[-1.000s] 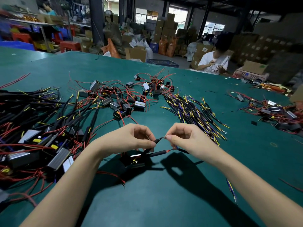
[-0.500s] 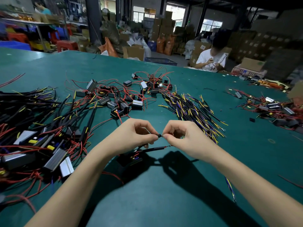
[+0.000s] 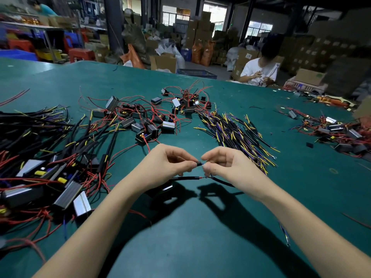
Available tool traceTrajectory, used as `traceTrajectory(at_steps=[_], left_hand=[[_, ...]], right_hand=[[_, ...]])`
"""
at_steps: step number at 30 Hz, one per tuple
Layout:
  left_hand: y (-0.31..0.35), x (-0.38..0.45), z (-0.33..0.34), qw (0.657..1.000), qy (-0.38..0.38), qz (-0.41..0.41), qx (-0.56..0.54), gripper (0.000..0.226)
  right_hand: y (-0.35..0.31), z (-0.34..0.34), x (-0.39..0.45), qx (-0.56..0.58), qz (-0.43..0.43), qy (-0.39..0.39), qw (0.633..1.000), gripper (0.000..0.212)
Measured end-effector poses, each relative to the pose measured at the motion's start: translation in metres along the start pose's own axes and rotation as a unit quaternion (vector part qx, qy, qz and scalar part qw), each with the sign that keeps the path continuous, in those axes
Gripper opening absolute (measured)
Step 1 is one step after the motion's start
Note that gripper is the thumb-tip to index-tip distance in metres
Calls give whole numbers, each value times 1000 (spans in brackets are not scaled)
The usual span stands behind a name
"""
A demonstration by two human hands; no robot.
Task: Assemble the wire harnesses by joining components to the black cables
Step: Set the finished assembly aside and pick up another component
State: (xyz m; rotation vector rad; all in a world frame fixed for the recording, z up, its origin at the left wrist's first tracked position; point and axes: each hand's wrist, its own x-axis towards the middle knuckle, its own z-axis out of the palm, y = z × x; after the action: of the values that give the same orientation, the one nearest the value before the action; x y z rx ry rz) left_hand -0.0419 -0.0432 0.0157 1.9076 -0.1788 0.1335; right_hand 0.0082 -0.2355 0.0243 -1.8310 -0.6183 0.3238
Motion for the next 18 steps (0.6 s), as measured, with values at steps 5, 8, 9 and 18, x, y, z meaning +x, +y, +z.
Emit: traceTrajectory(at_steps=[5, 8, 9, 18], left_hand=[[-1, -1, 3, 1000, -18, 4, 8, 7], [-1, 0, 4, 998, -4, 24, 57, 7], [-1, 0, 5, 997, 3, 31, 77, 7], [-2, -1, 0, 993, -31, -21, 115, 11]], right_hand=[[5, 4, -5, 8, -5, 22, 1000, 7], [5, 6, -6, -2, -21, 33, 999, 12], [5, 7, -7, -7, -26, 39, 999, 12], [22, 17, -11, 73, 25, 65, 995, 4]])
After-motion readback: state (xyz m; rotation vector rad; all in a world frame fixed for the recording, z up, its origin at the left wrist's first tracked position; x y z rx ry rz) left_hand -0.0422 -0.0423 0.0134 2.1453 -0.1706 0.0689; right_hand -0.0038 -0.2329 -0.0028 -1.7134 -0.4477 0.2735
